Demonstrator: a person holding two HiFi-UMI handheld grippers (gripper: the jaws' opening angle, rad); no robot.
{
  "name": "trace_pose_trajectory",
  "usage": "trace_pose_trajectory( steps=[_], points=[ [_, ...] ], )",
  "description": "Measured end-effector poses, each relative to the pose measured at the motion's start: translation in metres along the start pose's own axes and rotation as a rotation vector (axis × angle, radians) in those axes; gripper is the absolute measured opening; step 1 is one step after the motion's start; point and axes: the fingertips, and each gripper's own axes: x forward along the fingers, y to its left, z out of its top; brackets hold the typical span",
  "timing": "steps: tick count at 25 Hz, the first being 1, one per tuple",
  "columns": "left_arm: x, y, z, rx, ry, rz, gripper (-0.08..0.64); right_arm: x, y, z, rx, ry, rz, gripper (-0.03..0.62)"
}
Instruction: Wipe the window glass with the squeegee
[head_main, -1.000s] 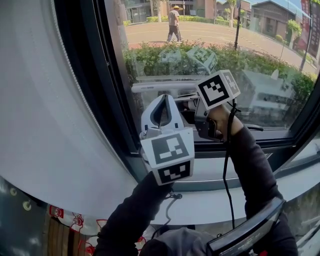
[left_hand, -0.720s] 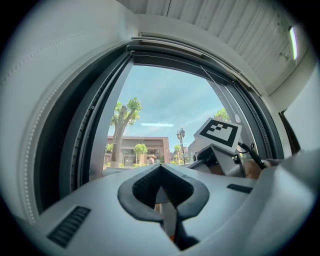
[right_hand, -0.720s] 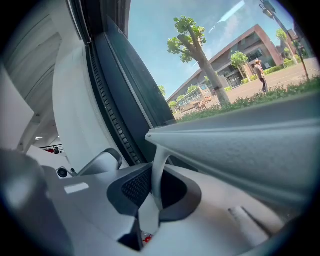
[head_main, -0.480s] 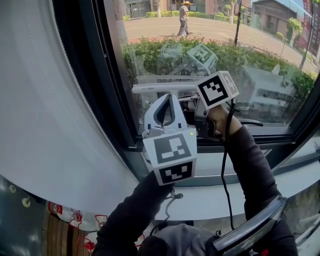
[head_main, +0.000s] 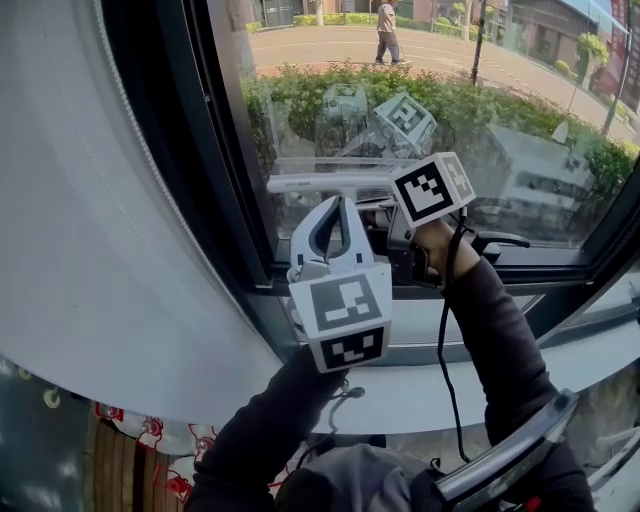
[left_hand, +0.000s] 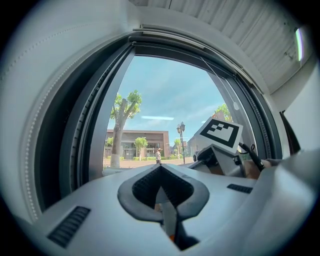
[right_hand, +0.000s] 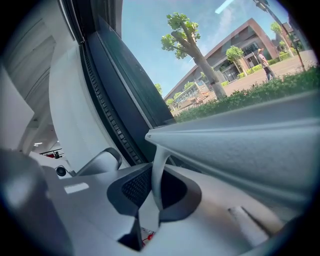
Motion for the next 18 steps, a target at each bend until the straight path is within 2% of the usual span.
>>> trace_pose_trajectory(
  steps=[18],
  points=[
    [-0.001, 0.008, -0.049, -0.019, 0.087, 0.008, -0.005, 0.023, -0.023, -0.044, 0.077, 0.023, 0.027, 0.025]
  ],
)
